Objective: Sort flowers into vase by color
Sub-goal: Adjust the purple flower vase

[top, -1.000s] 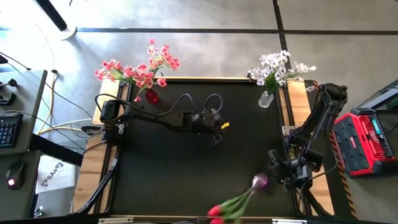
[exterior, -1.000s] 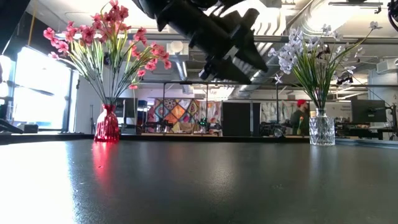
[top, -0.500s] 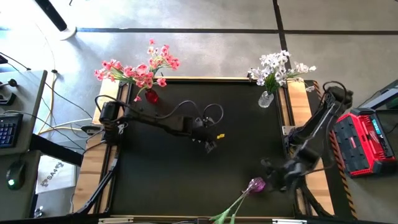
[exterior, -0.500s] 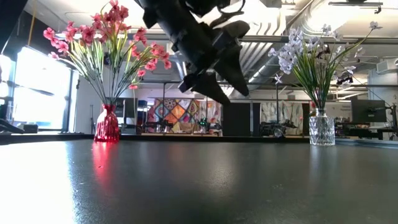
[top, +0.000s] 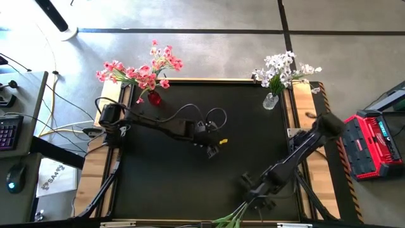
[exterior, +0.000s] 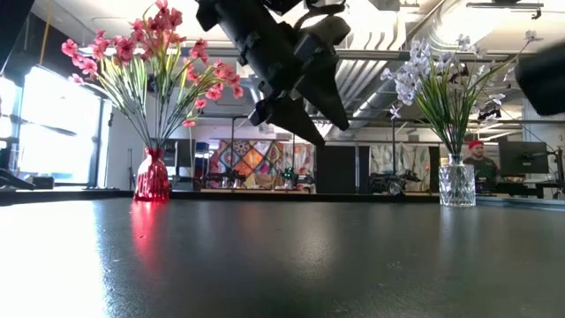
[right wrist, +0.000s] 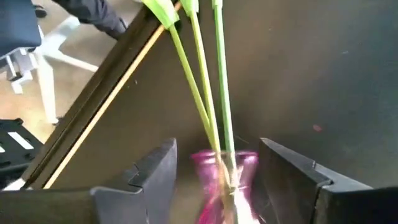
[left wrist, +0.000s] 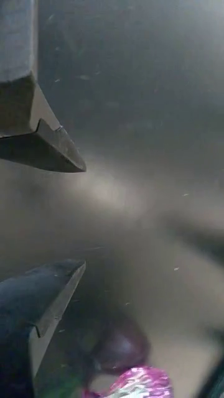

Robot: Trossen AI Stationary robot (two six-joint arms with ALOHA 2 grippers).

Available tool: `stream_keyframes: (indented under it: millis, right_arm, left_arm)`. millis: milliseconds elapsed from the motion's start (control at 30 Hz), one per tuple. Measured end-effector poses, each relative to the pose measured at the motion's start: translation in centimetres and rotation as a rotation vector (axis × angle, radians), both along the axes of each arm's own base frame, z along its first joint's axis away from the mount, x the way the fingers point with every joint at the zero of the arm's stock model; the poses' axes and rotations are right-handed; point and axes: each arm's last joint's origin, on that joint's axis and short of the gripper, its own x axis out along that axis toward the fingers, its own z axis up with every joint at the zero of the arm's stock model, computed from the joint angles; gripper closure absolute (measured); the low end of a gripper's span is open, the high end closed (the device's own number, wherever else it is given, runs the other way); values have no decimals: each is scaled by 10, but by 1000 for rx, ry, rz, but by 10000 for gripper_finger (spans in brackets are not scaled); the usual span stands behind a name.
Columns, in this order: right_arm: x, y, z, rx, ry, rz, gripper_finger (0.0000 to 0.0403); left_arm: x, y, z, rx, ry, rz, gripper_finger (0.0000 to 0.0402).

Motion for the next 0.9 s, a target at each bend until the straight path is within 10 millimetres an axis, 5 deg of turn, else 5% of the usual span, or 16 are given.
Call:
stream_keyframes:
  millis: [267, 600, 900]
  right_arm:
    - [7, 5, -28, -49, 121, -142, 211]
    - [11, 0, -29, -36, 126, -268, 281]
    - [11, -4, -17, -21, 68, -352, 282]
  left_arm:
    - [-4, -21, -2, 0, 29, -51, 175]
    - [-6, -36, -2, -27, 25, -55, 175]
    - [-9, -54, -1, -82, 24, -74, 175]
